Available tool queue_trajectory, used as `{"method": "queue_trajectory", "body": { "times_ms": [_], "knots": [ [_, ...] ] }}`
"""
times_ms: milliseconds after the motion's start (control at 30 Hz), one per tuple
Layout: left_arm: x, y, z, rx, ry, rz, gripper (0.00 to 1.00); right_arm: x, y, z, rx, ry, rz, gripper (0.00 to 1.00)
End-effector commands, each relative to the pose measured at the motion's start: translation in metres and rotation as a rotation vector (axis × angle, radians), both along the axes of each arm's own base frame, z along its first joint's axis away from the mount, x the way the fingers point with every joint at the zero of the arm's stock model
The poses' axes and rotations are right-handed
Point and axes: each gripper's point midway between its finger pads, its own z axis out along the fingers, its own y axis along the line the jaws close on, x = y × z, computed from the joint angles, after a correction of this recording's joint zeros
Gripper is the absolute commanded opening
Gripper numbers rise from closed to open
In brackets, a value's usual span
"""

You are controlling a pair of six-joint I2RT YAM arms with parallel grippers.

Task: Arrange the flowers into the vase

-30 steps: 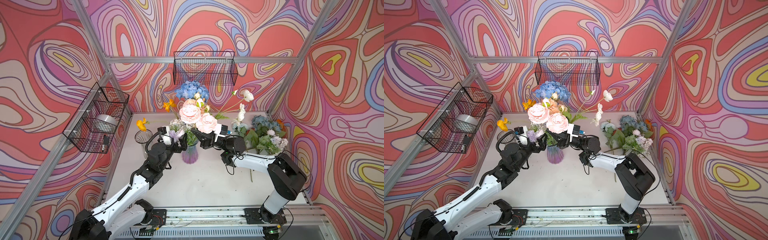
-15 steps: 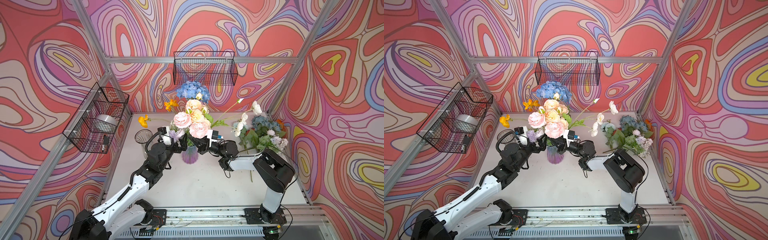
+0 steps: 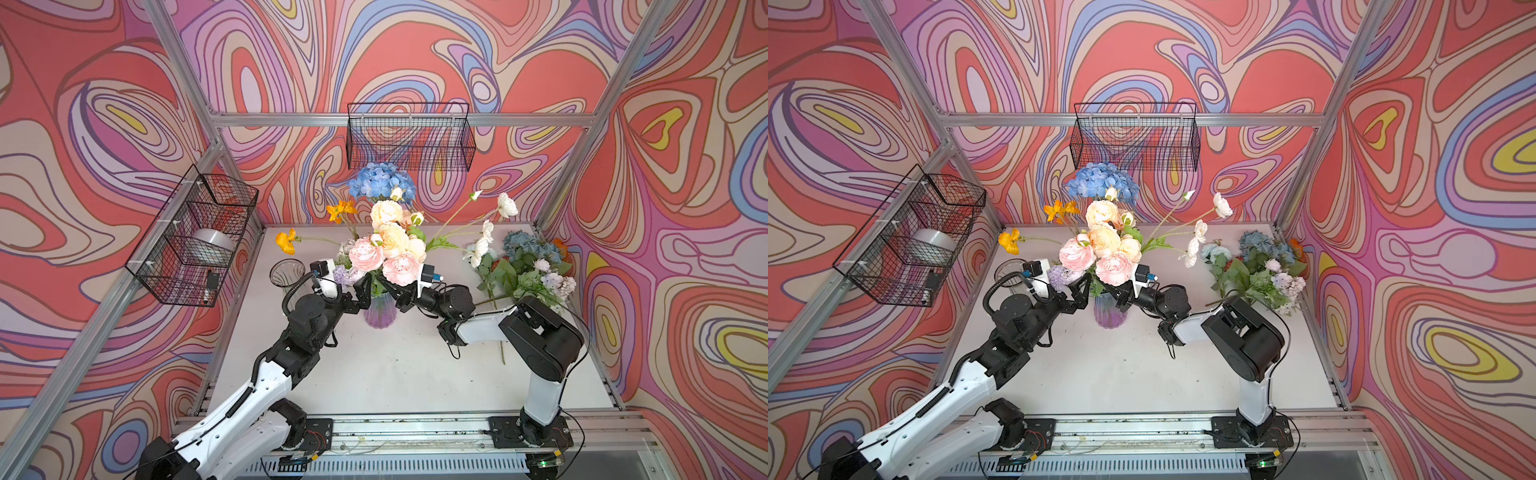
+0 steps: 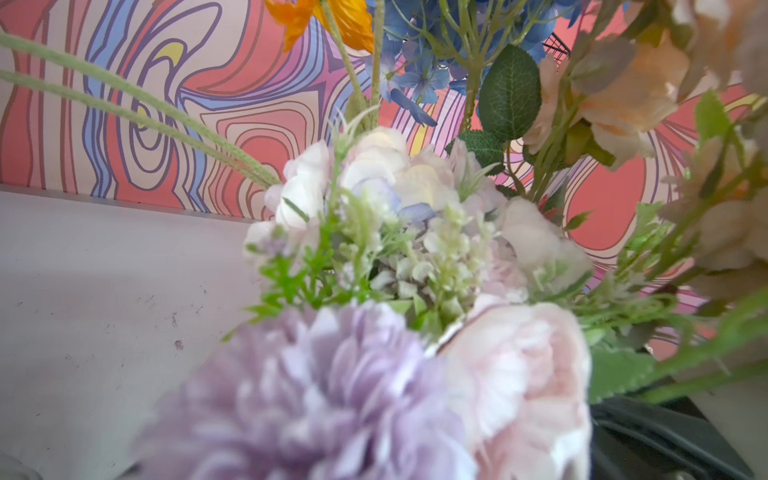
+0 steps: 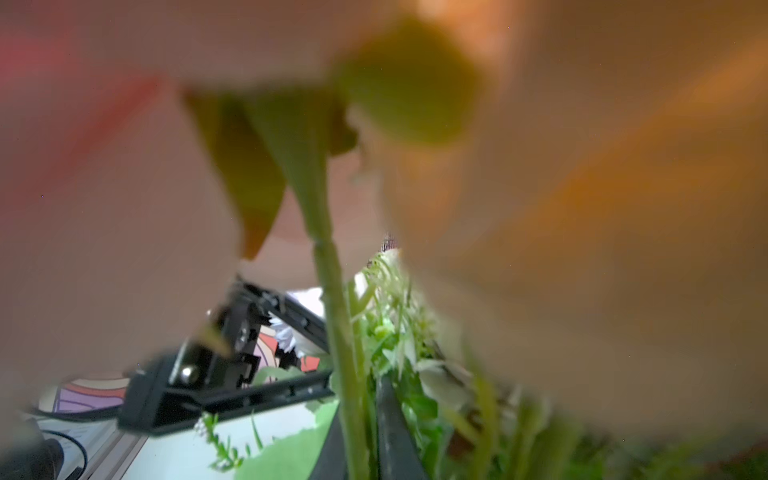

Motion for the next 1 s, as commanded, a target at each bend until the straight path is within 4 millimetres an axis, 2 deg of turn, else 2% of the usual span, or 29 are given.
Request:
{"method": "queue_trajectory", "body": {
  "times_ms": [0, 67, 100, 133, 267, 367, 433, 467, 633, 733, 967],
  "knots": [
    [-0.012, 0.002, -0.006, -0.018, 0.035, -0.027, 1.0, 0.004, 0.006, -0.038, -0.104, 0.126, 0.007, 0.22],
    [-0.02, 0.001, -0.007, -0.022, 0.054, -0.055, 1.0, 0.002, 0.004, -0.038, -0.1, 0.134, 0.008, 0.3],
    [-0.024, 0.001, -0.01, -0.017, 0.067, -0.065, 1.0, 0.002, 0.003, -0.038, -0.1, 0.138, 0.006, 0.3],
    [-0.029, 0.001, -0.031, 0.006, 0.113, -0.078, 1.0, 0.001, 0.002, -0.038, -0.101, 0.139, 0.001, 0.3],
    [-0.045, 0.001, -0.045, 0.031, 0.158, -0.123, 1.0, 0.002, -0.002, -0.042, -0.124, 0.155, -0.025, 0.31],
    [-0.053, 0.004, -0.057, 0.042, 0.183, -0.132, 1.0, 0.0, -0.006, -0.049, -0.149, 0.18, -0.038, 0.37],
    [-0.056, 0.006, -0.065, 0.046, 0.195, -0.129, 1.0, -0.002, -0.008, -0.057, -0.174, 0.208, -0.039, 0.43],
    [-0.057, 0.006, -0.071, 0.052, 0.201, -0.124, 1.0, -0.005, -0.011, -0.052, -0.174, 0.21, -0.042, 0.46],
    [-0.056, 0.003, -0.093, 0.07, 0.221, -0.11, 1.0, -0.011, -0.025, -0.066, -0.242, 0.283, -0.087, 0.57],
    [-0.056, 0.003, -0.099, 0.046, 0.223, -0.096, 1.0, -0.012, -0.032, -0.072, -0.293, 0.324, -0.122, 0.64],
    [-0.065, 0.016, -0.121, 0.018, 0.297, -0.046, 1.0, -0.001, -0.039, -0.11, -0.442, 0.464, -0.206, 0.79]
  ]
}}
